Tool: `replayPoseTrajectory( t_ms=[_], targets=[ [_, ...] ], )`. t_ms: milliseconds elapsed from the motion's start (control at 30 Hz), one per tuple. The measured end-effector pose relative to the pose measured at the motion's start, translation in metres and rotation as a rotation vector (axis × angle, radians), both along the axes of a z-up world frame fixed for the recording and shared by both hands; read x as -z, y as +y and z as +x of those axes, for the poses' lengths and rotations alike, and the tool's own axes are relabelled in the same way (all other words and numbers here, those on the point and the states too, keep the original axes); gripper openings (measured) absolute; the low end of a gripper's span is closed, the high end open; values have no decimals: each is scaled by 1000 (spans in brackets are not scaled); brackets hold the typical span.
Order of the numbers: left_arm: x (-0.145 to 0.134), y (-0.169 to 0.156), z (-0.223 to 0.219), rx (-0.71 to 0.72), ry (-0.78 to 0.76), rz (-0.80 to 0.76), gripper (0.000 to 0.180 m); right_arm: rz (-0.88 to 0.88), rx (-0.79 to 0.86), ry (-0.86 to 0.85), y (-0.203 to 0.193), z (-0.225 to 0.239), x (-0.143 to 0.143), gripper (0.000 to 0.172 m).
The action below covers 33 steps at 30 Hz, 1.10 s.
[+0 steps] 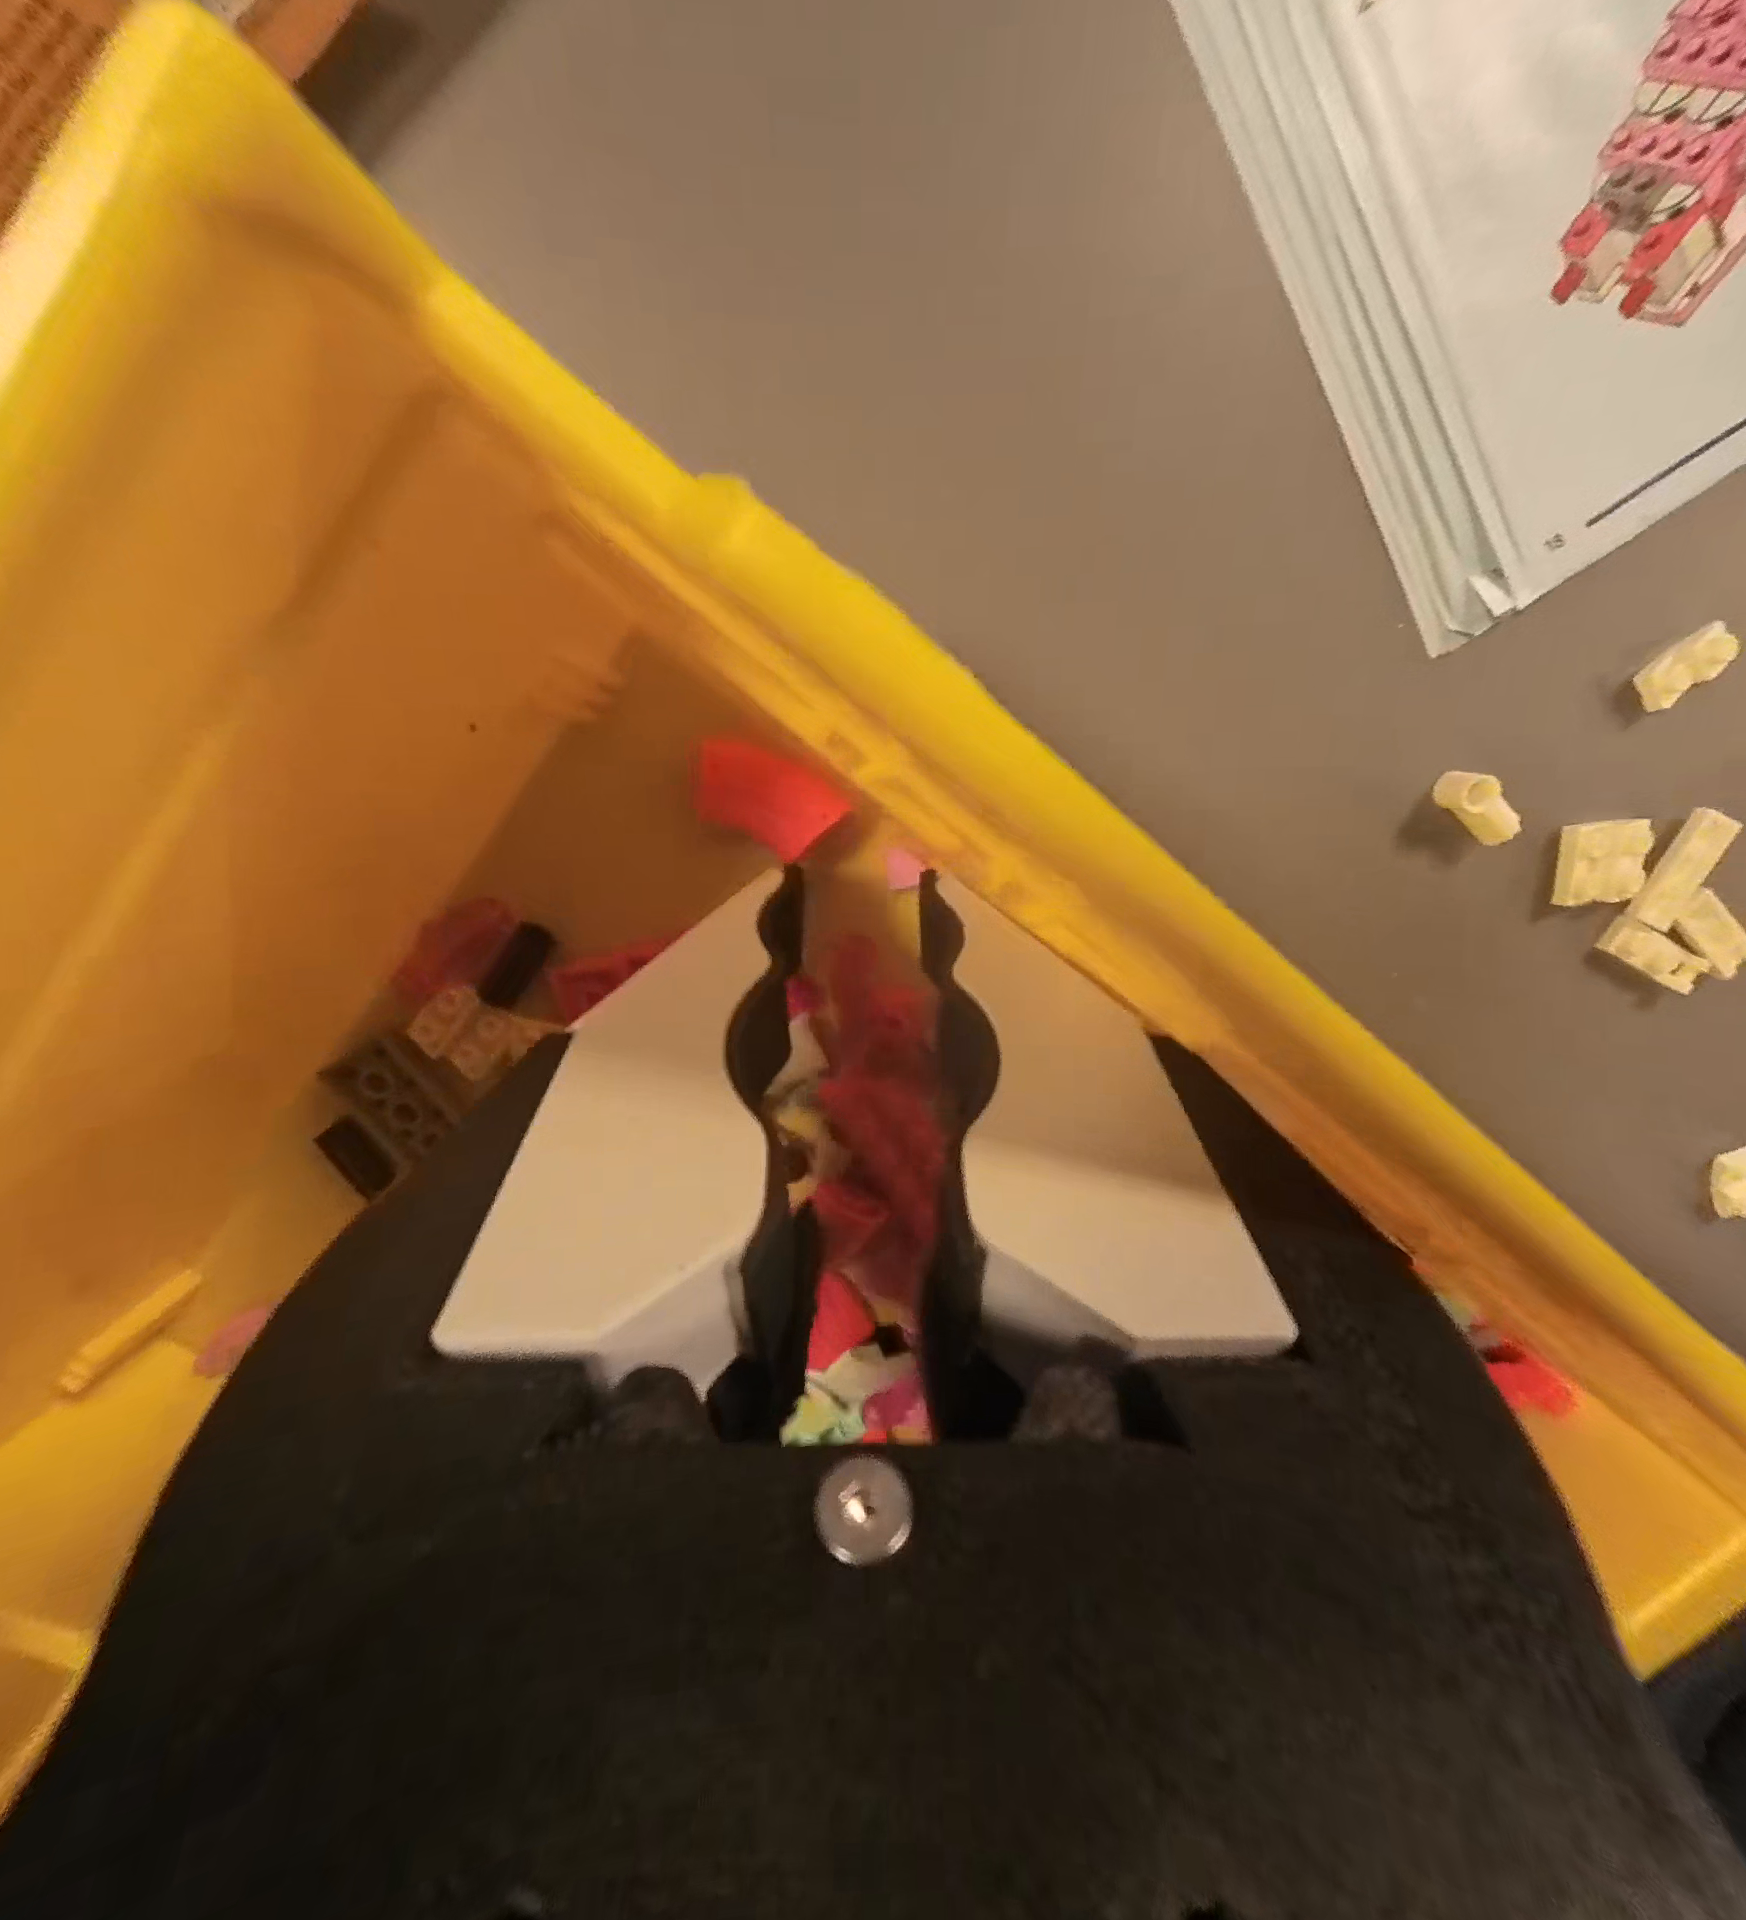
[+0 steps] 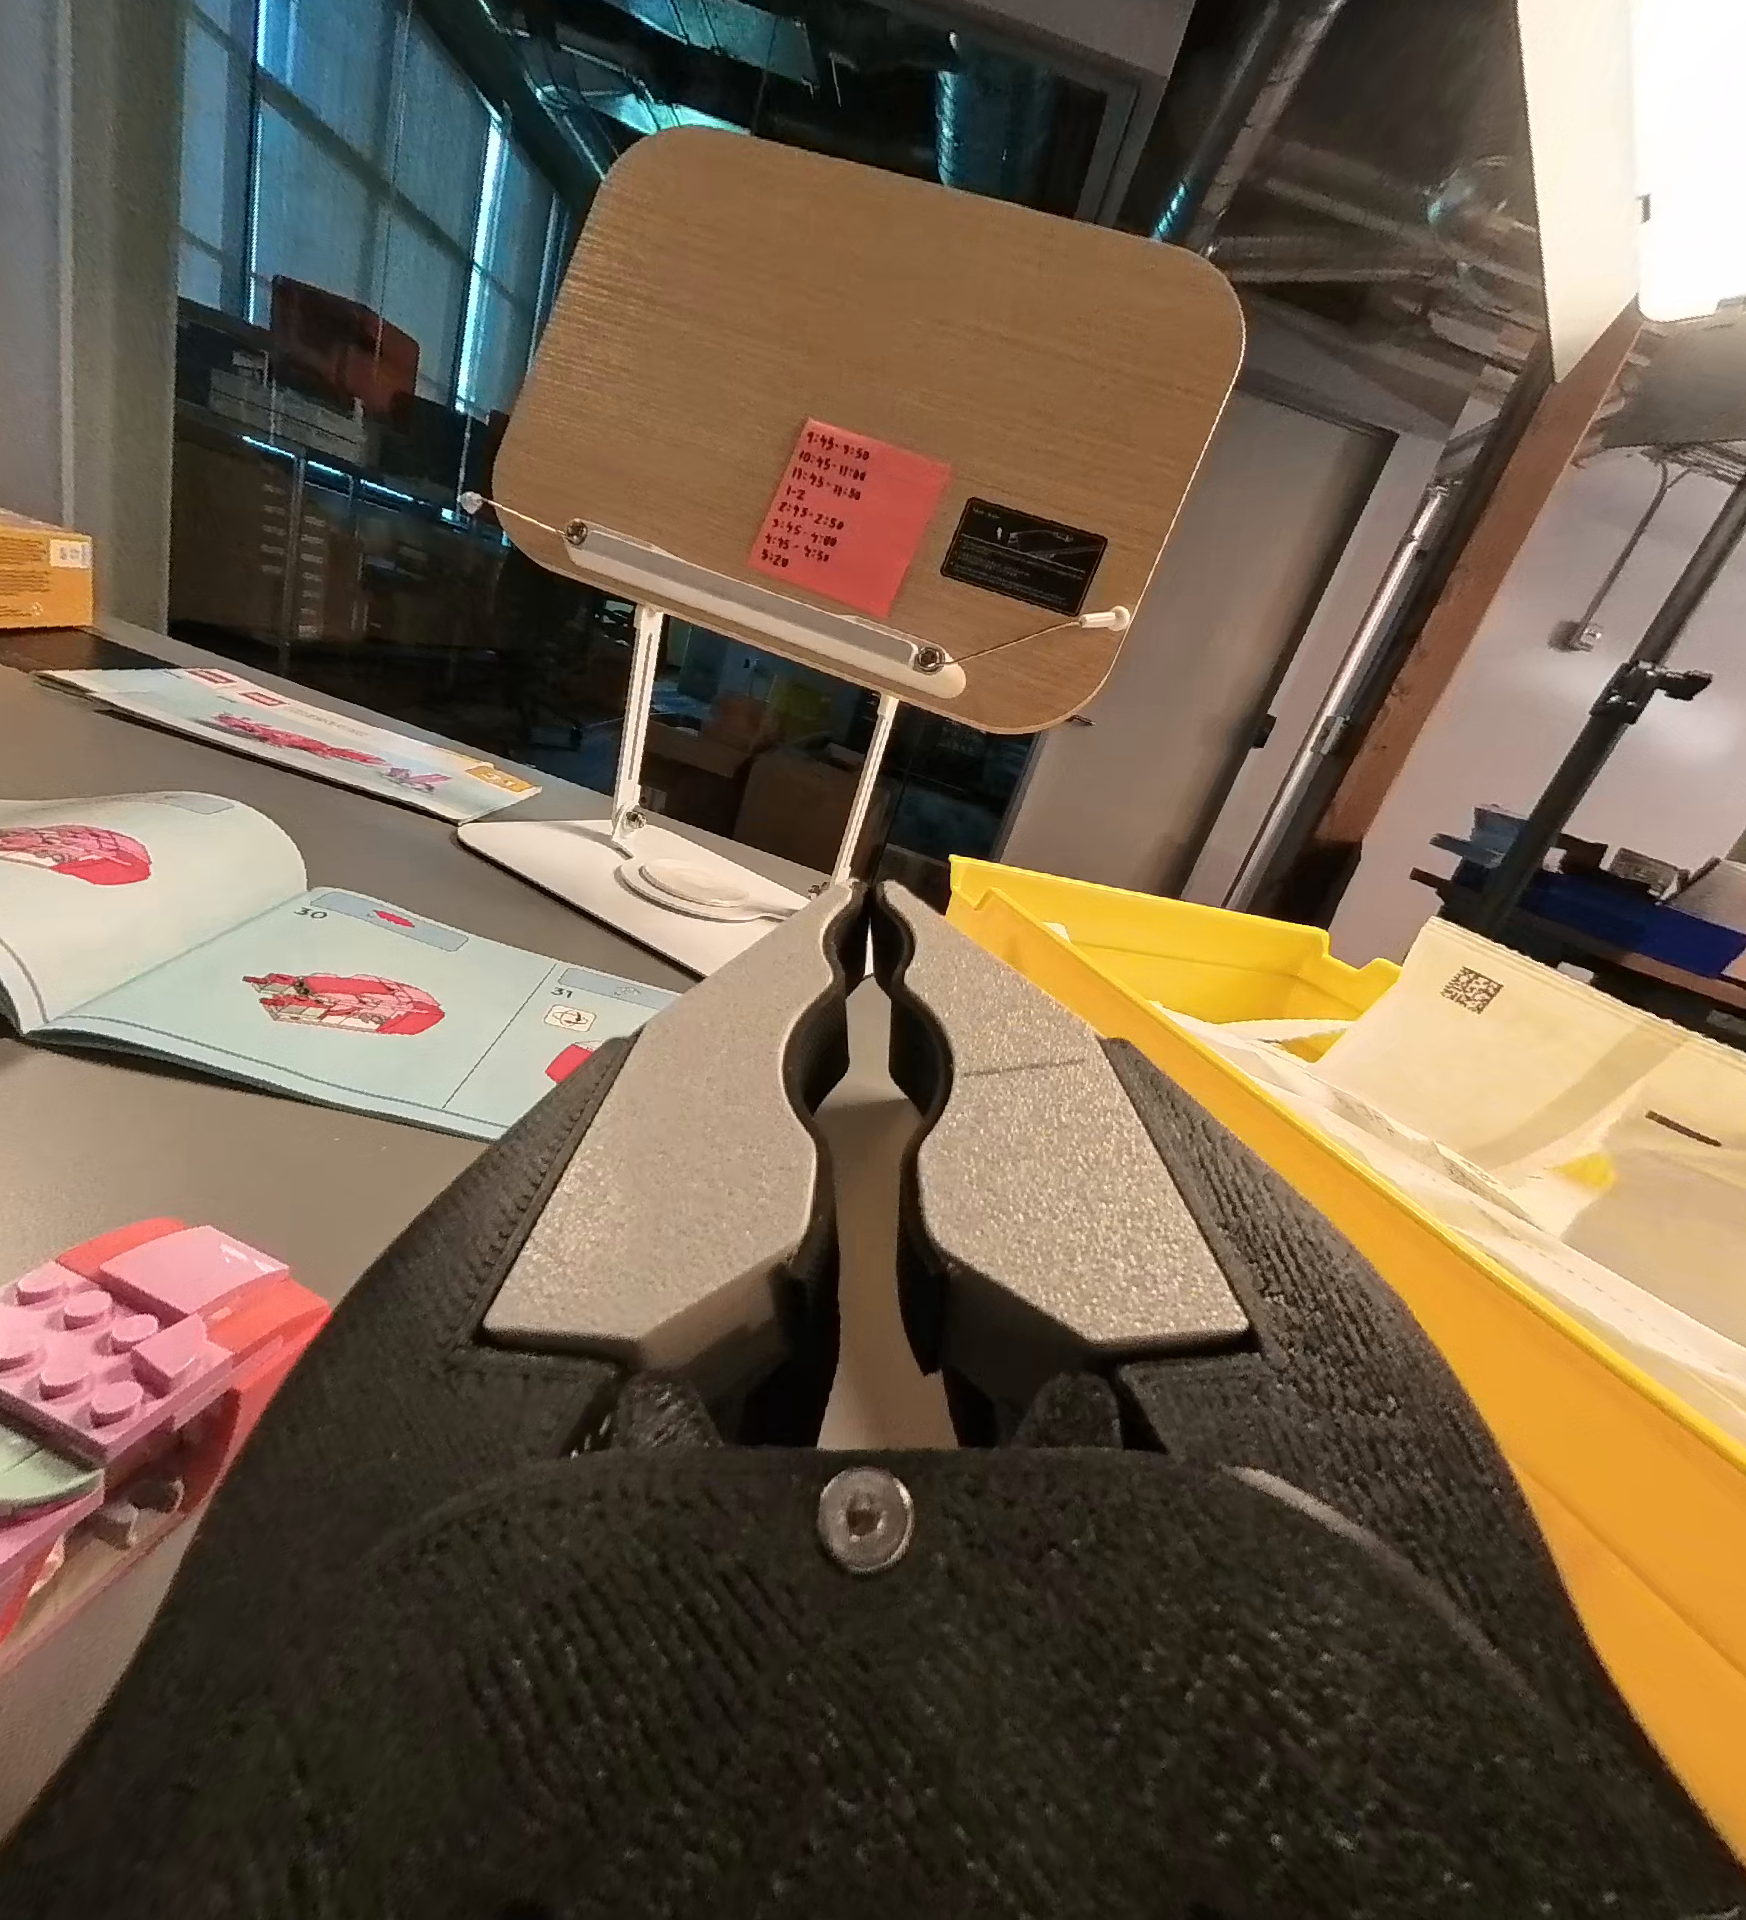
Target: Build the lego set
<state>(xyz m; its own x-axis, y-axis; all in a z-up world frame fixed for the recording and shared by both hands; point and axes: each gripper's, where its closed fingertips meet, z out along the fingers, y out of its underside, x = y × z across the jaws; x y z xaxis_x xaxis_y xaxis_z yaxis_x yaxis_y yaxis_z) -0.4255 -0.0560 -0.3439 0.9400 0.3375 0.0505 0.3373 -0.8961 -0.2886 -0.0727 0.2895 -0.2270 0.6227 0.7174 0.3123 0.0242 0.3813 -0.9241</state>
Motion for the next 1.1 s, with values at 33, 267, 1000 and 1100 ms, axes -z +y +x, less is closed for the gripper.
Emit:
replayPoseTrajectory(
  t_ms=[33,267,1000,1100],
  targets=[
    [0,1,-2,-6,7,13,22,0,1,-1,0,0,0,0],
    [1,-5,-15,22,112,-52,14,-5,2,2,1,1,0,0],
    [-3,-13,-22,-47,-1,-111,15,-10,-10,-5,0,-1,2,0],
    [1,-17,-23,-46,0,-141,12,-10,-11,-6,0,-1,2,0]
  ],
)
